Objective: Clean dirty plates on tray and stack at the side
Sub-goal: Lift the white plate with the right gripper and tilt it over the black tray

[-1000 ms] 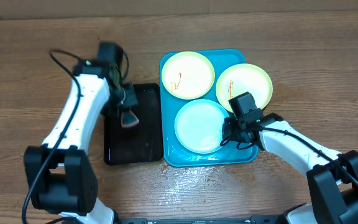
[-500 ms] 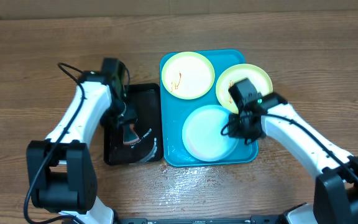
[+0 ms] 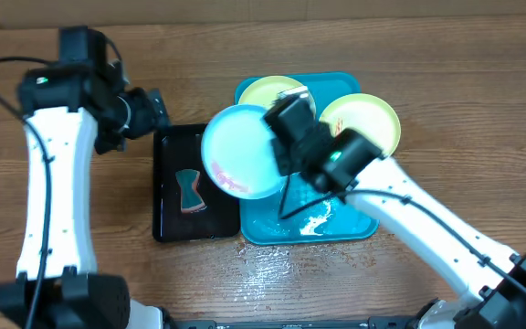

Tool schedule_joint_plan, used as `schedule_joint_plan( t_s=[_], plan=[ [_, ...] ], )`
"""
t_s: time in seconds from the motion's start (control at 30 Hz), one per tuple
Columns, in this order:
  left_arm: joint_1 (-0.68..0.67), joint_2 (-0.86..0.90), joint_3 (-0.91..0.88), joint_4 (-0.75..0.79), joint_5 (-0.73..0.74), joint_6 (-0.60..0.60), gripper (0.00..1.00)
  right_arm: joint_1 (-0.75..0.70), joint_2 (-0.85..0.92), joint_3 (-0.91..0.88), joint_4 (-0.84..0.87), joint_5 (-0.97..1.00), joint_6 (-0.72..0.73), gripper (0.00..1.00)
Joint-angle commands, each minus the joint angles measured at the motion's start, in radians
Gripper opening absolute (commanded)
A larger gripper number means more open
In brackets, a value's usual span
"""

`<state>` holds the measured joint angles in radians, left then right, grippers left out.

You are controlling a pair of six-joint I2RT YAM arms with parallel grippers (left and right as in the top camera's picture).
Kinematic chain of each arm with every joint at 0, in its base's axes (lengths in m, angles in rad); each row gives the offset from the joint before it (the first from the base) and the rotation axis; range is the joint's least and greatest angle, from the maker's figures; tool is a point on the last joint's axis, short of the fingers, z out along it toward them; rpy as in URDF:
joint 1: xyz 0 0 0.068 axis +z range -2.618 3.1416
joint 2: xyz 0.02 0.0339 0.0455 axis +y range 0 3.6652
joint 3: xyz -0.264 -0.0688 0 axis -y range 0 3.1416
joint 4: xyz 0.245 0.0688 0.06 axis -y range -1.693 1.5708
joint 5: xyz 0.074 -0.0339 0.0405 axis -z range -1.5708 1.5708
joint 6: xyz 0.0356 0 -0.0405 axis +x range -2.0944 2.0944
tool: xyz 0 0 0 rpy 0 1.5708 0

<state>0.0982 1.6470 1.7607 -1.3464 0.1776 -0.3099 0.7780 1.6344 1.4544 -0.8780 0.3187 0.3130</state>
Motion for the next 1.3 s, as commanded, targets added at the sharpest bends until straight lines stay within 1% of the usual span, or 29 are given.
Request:
schedule_joint_plan(
  t_s=[0.0, 0.13, 0.33, 0.57, 0.7, 0.9, 1.27],
  plan=[
    [0.006, -0.054, 0.039, -0.007, 0.067, 0.027, 0.94, 0.060, 0.032, 0.024, 0.050, 0.131, 0.002, 0.04],
    [0.006, -0.083, 0.039, -0.008, 0.066, 0.043, 0.94, 0.111, 0.103, 0.024, 0.089, 0.250, 0.039, 0.04],
    [0.006, -0.084, 0.039, -0.023, 0.058, 0.053, 0.94, 0.174, 0.169, 0.024, 0.114, 0.383, 0.040, 0.04],
    [0.006, -0.084, 0.039, -0.022, 0.048, 0.053, 0.94, 0.306, 0.167, 0.025, 0.113, 0.728, 0.050, 0.04],
    [0.006, -0.084, 0.039, -0.021, 0.047, 0.054, 0.94, 0.370, 0.167, 0.025, 0.113, 0.882, 0.048, 0.04],
    [0.006, -0.084, 0.039, -0.030, 0.004, 0.062, 0.94, 0.426, 0.166, 0.026, 0.115, 0.930, -0.031, 0.04],
    [0.006, -0.084, 0.039, -0.034, -0.005, 0.064, 0.94, 0.440, 0.146, 0.027, 0.114, 0.937, -0.056, 0.04]
  ],
)
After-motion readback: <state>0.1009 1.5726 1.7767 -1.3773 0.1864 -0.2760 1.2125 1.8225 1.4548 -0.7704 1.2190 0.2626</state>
